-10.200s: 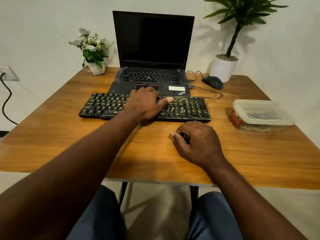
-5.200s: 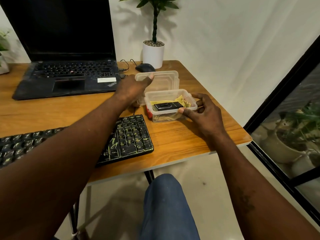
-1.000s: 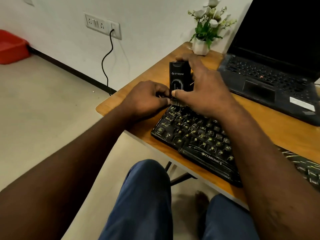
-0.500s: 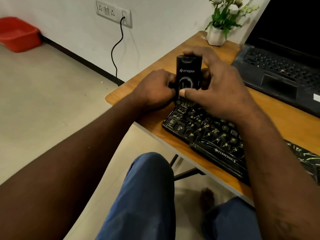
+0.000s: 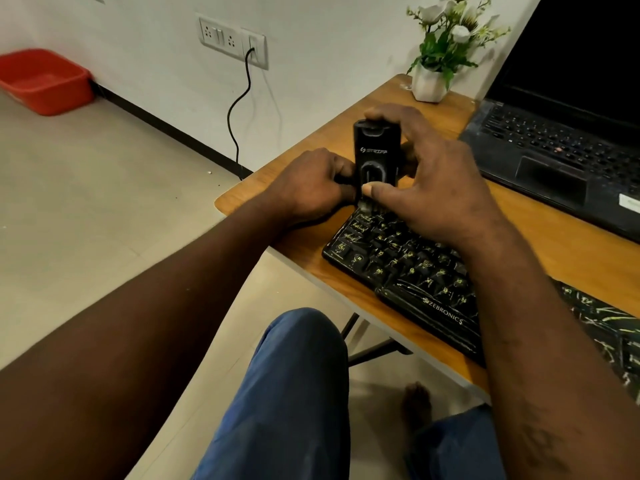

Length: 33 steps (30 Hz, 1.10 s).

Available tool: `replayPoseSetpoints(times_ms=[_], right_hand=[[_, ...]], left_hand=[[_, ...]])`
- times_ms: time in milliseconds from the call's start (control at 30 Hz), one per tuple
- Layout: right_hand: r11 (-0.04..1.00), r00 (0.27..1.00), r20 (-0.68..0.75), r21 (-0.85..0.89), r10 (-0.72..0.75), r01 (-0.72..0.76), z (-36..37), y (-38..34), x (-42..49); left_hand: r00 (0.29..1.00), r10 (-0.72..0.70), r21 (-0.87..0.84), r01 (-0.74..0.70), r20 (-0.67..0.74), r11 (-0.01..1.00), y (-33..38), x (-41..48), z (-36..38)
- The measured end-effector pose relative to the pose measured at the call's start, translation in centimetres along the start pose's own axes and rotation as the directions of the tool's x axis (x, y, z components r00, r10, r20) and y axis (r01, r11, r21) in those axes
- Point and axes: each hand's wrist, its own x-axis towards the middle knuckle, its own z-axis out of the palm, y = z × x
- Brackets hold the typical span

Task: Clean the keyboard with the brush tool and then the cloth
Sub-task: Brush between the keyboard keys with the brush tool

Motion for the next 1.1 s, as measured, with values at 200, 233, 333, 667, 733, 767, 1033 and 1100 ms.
replayPoseSetpoints(times_ms=[200, 233, 333, 667, 733, 767, 1033, 1100], right_hand=[[0.989, 0.998, 0.067, 0.145, -0.018, 0.008, 0.2, -0.5, -0.6], [0.987, 0.997, 0.072, 0.163, -0.022, 0.01, 0.2, -0.5, -0.5], [0.999, 1.0, -0.03, 0.052, 0.005, -0.003, 0.2, -0.2, -0.3], [0.991, 1.0, -0.022, 0.134, -0.022, 0.024, 0.1, -0.1, -0.2], [0.998, 0.999, -0.039, 0.055, -0.014, 0.016, 0.2, 0.0, -0.3], [0.998, 1.0, -0.019, 0.064, -0.019, 0.02, 0.3, -0.1, -0.4], [0.988, 0.999, -0.001, 0.148, -0.043, 0.043, 0.2, -0.3, -0.4], [0.99, 0.998, 0.029, 0.129, -0.056, 0.052, 0.4, -0.5, -0.6]], left_hand=[[0.999, -0.002, 0.042, 0.003, -0.038, 0.999, -0.1, 0.0, 0.1], [0.999, 0.0, 0.043, 0.002, -0.037, 0.999, -0.1, 0.0, 0.1], [1.0, 0.02, -0.002, -0.02, -0.007, 1.0, 0.0, -0.1, 0.0], [1.0, 0.002, -0.051, -0.003, -0.015, 0.999, -0.4, 0.2, 0.1], [1.0, 0.015, -0.05, -0.015, -0.006, 0.999, -0.5, 0.3, 0.2], [1.0, 0.006, -0.048, -0.007, -0.021, 0.999, -0.7, 0.4, 0.2], [0.998, 0.008, 0.025, -0.006, -0.062, 1.0, -0.7, 0.7, 0.2], [0.997, 0.041, 0.06, -0.037, -0.065, 0.997, -0.9, 0.8, 0.3]])
